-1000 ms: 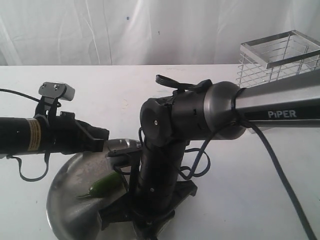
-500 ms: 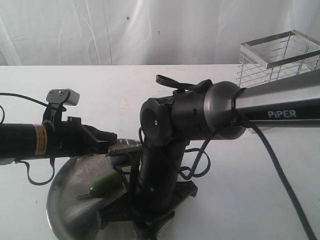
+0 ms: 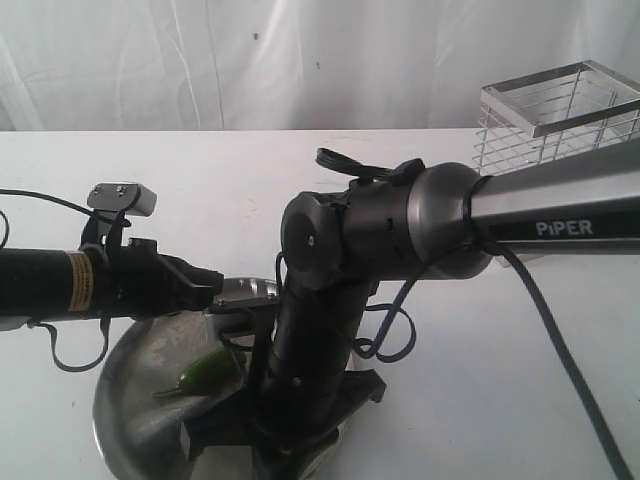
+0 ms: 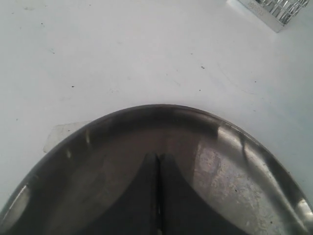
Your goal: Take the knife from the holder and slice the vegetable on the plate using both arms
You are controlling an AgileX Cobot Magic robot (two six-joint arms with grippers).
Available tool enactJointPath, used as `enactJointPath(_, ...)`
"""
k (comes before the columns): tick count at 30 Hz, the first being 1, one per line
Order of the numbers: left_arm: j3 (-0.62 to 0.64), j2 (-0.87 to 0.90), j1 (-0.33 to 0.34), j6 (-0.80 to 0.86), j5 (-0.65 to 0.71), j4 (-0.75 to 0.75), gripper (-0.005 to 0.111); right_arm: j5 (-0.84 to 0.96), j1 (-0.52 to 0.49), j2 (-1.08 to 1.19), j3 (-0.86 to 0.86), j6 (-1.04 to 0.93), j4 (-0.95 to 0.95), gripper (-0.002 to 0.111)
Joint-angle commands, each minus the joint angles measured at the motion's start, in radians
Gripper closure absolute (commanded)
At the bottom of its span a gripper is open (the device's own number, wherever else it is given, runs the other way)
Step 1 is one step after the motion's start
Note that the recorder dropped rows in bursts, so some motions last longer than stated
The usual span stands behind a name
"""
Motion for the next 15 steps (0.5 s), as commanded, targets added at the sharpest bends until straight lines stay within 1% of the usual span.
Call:
enactJointPath(1,-0.005,-0.003,0.003,0.004,-0.029,-0.001,0.107,-0.017,0.002,-0.001,-0.005,-0.012,-0.001,0.108)
enactJointPath(7,-0.005,-0.003,0.003,0.004,-0.036,0.005,0.107,-0.02,0.002,-0.001,-0.005,0.048,-0.063,0.108)
enactJointPath(15,-0.005,-0.003,0.003,0.004,-0.033,0.005,0.107,-0.033,0.006,0.003,-0.003,0.047,-0.052,0.108)
